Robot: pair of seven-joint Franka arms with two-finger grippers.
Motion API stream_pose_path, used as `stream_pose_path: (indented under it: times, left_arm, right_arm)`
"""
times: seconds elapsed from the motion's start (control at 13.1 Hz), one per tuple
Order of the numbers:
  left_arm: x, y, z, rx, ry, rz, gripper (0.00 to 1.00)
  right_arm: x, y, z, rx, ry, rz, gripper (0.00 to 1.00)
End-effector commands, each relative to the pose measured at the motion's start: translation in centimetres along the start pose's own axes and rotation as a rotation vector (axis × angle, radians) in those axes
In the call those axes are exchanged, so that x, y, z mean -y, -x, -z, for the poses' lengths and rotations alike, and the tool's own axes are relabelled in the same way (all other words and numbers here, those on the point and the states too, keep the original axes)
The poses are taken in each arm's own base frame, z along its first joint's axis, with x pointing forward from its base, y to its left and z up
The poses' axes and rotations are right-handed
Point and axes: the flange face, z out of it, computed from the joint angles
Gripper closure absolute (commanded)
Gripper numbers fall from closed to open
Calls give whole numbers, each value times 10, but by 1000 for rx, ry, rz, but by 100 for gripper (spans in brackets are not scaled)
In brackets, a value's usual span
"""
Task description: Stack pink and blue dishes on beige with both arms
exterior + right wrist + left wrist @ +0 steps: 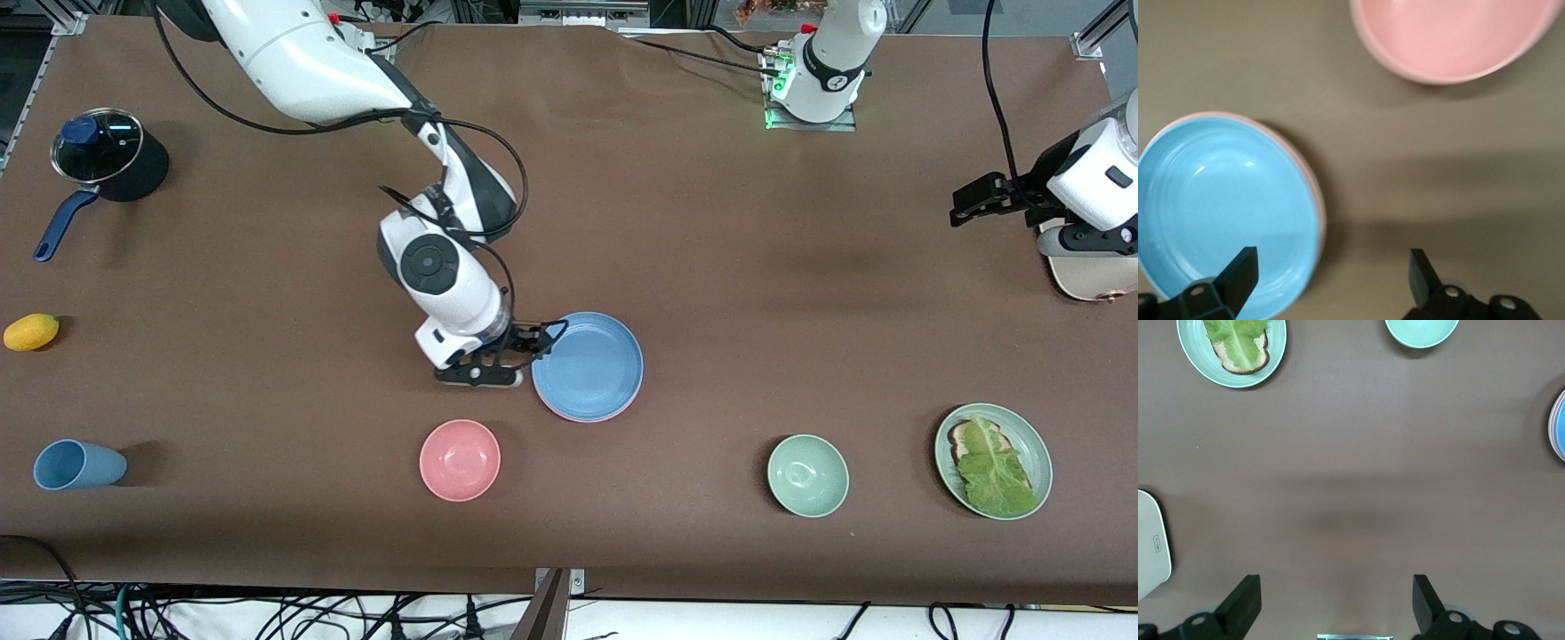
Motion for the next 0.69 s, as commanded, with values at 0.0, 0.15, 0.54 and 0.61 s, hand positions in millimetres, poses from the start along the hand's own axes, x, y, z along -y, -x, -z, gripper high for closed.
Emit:
stream_pose_path:
  times: [0.0, 0.15, 0.54, 0.61]
  left_arm:
    - [1, -1, 9, -13, 5, -29, 0]
    - [2, -1, 19, -36, 5, -32, 0]
    - [5, -1, 24, -47, 11, -72, 0]
    - [5, -1, 24, -47, 9, -72, 0]
  right_arm:
    - [-49, -24, 60, -20, 83, -36, 0]
    - [-88, -35, 85, 4, 153, -93, 0]
    - [-151, -16, 176, 23, 192, 24, 0]
    - [-157, -10, 188, 28, 186, 52, 0]
